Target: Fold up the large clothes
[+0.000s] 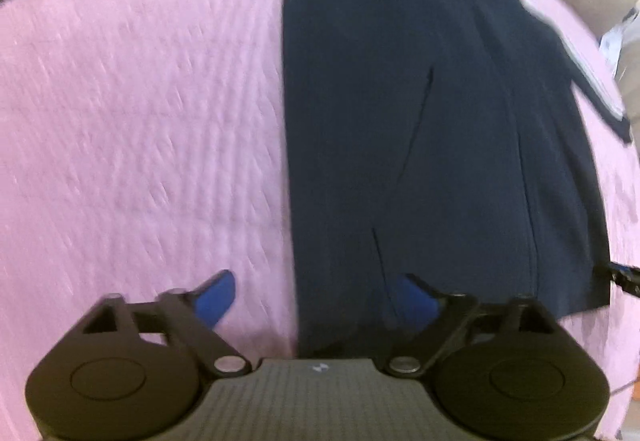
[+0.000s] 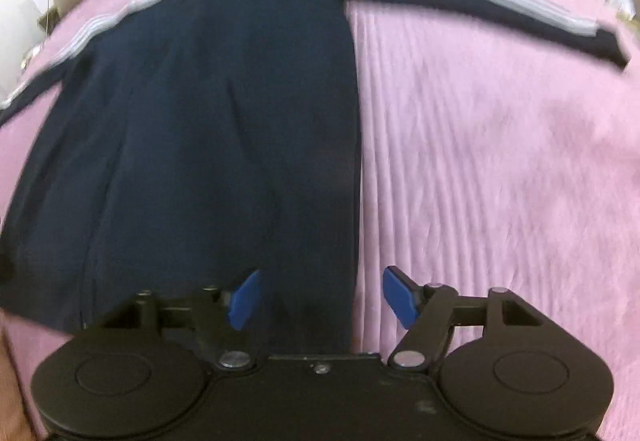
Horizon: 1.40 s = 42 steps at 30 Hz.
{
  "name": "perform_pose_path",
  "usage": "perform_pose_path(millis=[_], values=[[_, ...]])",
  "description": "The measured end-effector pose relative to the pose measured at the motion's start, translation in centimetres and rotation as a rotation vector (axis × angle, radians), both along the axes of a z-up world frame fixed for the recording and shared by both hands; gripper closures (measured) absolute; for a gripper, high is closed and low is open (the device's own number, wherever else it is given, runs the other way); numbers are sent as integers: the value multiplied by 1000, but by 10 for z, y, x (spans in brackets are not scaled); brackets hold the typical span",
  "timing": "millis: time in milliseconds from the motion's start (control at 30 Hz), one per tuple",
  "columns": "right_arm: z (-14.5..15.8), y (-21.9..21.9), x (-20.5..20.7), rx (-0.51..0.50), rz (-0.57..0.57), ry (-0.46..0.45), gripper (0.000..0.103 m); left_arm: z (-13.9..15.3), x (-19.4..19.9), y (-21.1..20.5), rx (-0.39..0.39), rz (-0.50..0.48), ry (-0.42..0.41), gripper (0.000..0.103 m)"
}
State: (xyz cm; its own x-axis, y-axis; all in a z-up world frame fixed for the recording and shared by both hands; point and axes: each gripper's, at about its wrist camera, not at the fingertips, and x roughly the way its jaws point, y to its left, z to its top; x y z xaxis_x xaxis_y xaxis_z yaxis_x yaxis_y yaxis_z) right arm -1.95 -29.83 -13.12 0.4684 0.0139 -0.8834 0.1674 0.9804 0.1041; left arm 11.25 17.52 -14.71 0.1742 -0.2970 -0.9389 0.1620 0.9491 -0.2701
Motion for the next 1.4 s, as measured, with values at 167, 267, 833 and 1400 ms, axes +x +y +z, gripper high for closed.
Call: perform_pose_path(millis=[167,267,833,1400], values=[[40,34,47,23,-4,-156,18,8,29,49,-118,190,-90,11],[46,76,88,55,85,-213,17,7,57,85,-128,321,-162,11],[-6,251,374,212,188,-233,16,6,216,258,-67,771,-361,11],[-65,327,480,-48,215,-208,16,-19,274,298,178,953,-538,95]])
